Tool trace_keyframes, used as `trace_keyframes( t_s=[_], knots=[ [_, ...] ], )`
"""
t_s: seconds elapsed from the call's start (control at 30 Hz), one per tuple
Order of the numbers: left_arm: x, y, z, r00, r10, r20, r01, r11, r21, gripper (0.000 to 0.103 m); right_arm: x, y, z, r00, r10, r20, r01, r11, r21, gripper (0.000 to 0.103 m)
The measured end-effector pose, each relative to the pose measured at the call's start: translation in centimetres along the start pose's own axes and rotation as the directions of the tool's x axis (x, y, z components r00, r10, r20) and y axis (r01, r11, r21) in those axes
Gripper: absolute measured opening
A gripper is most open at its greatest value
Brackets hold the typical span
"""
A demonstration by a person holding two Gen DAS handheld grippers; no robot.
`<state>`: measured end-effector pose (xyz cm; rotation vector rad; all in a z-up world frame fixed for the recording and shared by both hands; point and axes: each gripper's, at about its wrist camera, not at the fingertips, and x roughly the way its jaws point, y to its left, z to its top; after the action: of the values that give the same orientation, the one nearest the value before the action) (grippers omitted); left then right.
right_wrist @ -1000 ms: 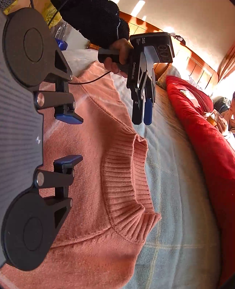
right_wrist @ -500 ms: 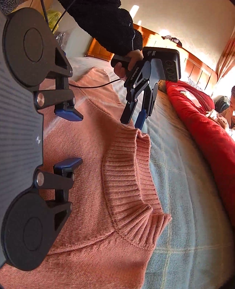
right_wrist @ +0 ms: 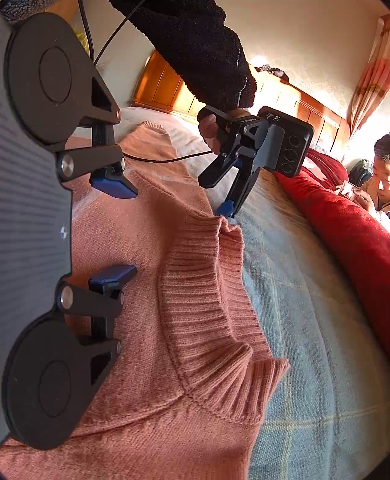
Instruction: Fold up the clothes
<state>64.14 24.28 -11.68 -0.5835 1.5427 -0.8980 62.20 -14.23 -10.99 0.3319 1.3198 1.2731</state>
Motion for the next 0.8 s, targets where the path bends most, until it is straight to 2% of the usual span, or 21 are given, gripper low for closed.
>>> trace_keyframes(
  t_s=[0.07, 0.1, 0.17, 0.27, 0.4, 0.5, 0.53, 0.57, 0.6, 0.63, 0.67, 0.8],
  knots=[
    [-0.2, 1.0, -0.5, 1.000, -0.019, 0.000, 0.019, 0.999, -0.036, 0.071, -0.2, -0.2, -0.2, 1.000, 0.008, -0.003, -0.008, 1.000, 0.001, 0.054],
    [-0.1, 1.2, -0.4, 1.000, -0.028, 0.003, 0.028, 0.999, -0.044, 0.070, -0.2, -0.3, -0.2, 1.000, 0.011, -0.001, -0.011, 1.000, 0.004, 0.054],
    [0.0, 1.7, -0.1, 0.999, -0.046, 0.008, 0.047, 0.997, -0.059, 0.070, -0.2, -0.4, -0.3, 1.000, 0.016, 0.001, -0.016, 1.000, 0.008, 0.054],
    [1.0, 0.9, 1.3, 0.998, -0.050, -0.027, 0.050, 0.999, -0.007, 0.070, 0.2, -0.3, -0.1, 1.000, 0.016, 0.003, -0.017, 1.000, 0.010, 0.054],
    [1.5, 0.7, 1.8, 0.996, -0.091, 0.000, 0.091, 0.996, -0.008, 0.070, 0.9, -0.2, 0.3, 1.000, 0.023, 0.007, -0.023, 1.000, 0.012, 0.054],
    [1.4, 0.7, 1.5, 0.996, -0.086, -0.004, 0.086, 0.996, 0.006, 0.068, 1.0, 0.0, 0.4, 1.000, 0.021, 0.009, -0.021, 1.000, 0.016, 0.054],
    [1.3, 0.9, 1.4, 0.997, -0.072, -0.006, 0.072, 0.997, 0.008, 0.056, 1.1, 0.1, 0.4, 1.000, 0.019, 0.010, -0.019, 1.000, 0.016, 0.054],
    [1.2, 1.4, 1.4, 0.998, -0.054, -0.010, 0.054, 0.999, -0.001, 0.039, 1.1, 0.1, 0.4, 1.000, 0.018, 0.011, -0.018, 1.000, 0.016, 0.054],
    [1.2, 2.2, 1.4, 0.999, -0.042, -0.015, 0.042, 0.999, -0.032, 0.028, 1.0, 0.2, 0.4, 1.000, 0.018, 0.013, -0.018, 1.000, 0.017, 0.054],
    [1.4, 2.9, 1.4, 0.999, -0.038, -0.017, 0.037, 0.998, -0.060, 0.010, 1.0, 0.2, 0.4, 1.000, 0.018, 0.015, -0.018, 1.000, 0.018, 0.054],
    [1.6, 3.5, 1.4, 0.999, -0.035, -0.019, 0.034, 0.996, -0.087, 0.010, 1.0, 0.3, 0.3, 1.000, 0.017, 0.017, -0.017, 1.000, 0.018, 0.054],
    [1.7, 1.6, 1.0, 0.999, 0.041, 0.004, -0.041, 0.999, 0.020, 0.010, 1.0, 0.5, 0.2, 1.000, 0.013, 0.025, -0.013, 1.000, 0.009, 0.054]
  ],
)
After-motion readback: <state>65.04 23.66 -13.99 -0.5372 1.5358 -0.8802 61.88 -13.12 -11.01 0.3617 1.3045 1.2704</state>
